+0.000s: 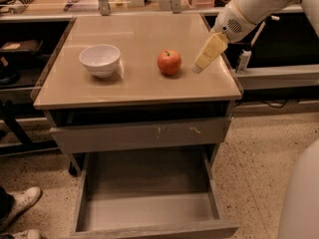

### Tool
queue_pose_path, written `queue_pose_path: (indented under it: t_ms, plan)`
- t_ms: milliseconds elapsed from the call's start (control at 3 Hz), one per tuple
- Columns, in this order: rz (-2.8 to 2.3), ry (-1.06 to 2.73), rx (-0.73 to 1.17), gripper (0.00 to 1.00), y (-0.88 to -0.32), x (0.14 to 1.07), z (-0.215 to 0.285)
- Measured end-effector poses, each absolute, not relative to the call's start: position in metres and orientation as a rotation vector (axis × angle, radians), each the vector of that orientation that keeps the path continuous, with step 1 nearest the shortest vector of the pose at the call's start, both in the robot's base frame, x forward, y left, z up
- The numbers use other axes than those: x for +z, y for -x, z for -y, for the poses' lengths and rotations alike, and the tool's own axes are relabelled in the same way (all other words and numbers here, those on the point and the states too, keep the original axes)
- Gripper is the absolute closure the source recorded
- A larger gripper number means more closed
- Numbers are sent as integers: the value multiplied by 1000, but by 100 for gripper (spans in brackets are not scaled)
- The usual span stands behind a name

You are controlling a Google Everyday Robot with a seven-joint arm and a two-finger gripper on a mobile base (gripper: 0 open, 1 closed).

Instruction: Place apple into middle drawer

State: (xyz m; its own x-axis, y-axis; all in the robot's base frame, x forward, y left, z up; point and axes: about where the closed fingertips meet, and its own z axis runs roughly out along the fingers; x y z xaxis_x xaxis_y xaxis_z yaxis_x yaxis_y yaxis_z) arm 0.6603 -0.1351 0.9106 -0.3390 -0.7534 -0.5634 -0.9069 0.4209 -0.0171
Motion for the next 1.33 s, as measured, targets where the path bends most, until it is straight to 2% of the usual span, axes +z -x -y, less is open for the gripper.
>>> queue_pose_path:
  t_ms: [1333]
  plan:
    - [-2155, 1352, 404, 0, -738, 869, 66]
